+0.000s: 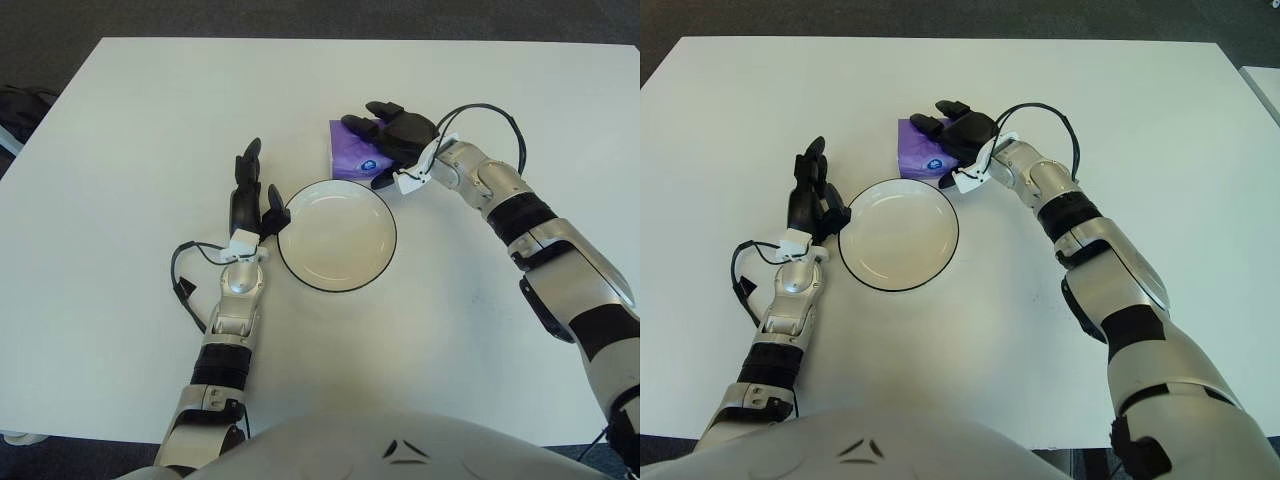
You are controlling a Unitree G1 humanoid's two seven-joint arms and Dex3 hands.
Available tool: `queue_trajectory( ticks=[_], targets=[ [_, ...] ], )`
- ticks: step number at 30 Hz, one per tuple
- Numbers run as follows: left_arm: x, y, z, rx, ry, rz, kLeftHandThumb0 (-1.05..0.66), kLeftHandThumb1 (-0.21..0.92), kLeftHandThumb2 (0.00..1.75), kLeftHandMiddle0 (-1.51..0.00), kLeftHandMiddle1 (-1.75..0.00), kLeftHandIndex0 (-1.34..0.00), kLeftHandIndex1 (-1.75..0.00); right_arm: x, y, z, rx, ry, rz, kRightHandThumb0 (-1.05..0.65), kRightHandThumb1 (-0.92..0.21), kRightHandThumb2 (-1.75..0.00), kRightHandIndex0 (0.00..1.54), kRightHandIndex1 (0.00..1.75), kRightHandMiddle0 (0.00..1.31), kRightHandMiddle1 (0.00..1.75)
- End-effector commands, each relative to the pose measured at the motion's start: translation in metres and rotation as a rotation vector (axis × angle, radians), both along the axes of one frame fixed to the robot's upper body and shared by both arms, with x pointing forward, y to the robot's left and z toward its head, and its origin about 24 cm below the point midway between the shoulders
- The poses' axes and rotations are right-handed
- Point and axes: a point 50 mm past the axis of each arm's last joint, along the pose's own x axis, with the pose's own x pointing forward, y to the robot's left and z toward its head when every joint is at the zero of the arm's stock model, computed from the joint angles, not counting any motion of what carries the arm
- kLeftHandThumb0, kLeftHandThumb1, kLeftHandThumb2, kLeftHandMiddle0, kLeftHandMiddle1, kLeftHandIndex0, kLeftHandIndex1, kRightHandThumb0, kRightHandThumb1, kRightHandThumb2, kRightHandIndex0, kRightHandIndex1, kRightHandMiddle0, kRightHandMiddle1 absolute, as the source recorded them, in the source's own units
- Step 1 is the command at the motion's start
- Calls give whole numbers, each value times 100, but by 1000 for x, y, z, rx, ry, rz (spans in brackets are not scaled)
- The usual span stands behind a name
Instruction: Put the tissue paper into the plate.
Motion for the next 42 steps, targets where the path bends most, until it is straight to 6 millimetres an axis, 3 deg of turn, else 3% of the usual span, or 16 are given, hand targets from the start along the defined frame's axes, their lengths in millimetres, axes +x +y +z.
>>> queue_trajectory(
  ticks=[1,3,4,7,9,10,12,15,17,21,24,27,31,42],
  targets=[
    [-14,4,-35,-4,169,24,-83,92,100,-18,0,0,-43,0,-1,-7,3,18,-10,-105,-92,-42,0,0,0,0],
    [-14,4,-35,-7,167,25,-83,92,99,-18,0,0,-44,1,0,-7,49,17,-21,-105,-92,-41,5,2,2,1],
    [-14,4,-35,-8,166,25,-83,92,99,-18,-1,0,-44,1,0,-7,64,16,-24,-105,-92,-40,10,9,2,11],
    [-14,4,-34,-10,165,25,-83,92,99,-18,-1,0,-46,2,0,-6,85,15,-29,-104,-92,-33,19,47,0,51],
    [-14,3,-34,-12,165,25,-83,92,99,-18,-1,0,-46,3,0,-6,96,15,-33,-102,-92,-26,24,95,0,101],
    [-14,3,-34,-14,163,25,-83,92,99,-18,-1,0,-47,3,0,-6,109,16,-37,-101,-92,-25,25,103,0,111],
    [-14,3,-34,-16,158,25,-82,92,99,-19,-1,0,-47,3,-1,-5,147,18,-47,-89,-87,-20,50,144,25,148],
    [-14,3,-34,-21,151,25,-82,92,99,-19,-1,0,-48,2,-2,-5,247,18,-70,-76,-79,-17,76,164,50,166],
    [-14,3,-34,-23,149,25,-82,92,99,-19,-1,0,-48,2,-3,-5,293,20,-80,-70,-73,-24,86,169,59,170],
    [-14,3,-34,-27,146,25,-82,92,99,-19,-1,0,-49,1,-4,-5,379,25,-96,-49,-47,-74,106,174,72,174],
    [-14,3,-34,-27,146,25,-82,92,99,-19,-1,0,-49,0,-5,-6,426,28,-102,-49,-35,-115,113,174,66,174],
    [-14,3,-34,-26,148,25,-82,92,99,-19,-1,0,-49,-1,-6,-7,460,30,-100,-50,-27,-133,116,175,67,175],
    [-13,3,-34,-25,152,25,-82,92,98,-18,-1,0,-50,-2,-7,-8,493,38,-94,-51,-22,-142,121,175,69,175],
    [-13,3,-34,-25,153,26,-83,92,98,-19,-1,0,-51,-6,-9,-12,574,44,-93,-53,-17,-149,128,175,73,175]
  ],
)
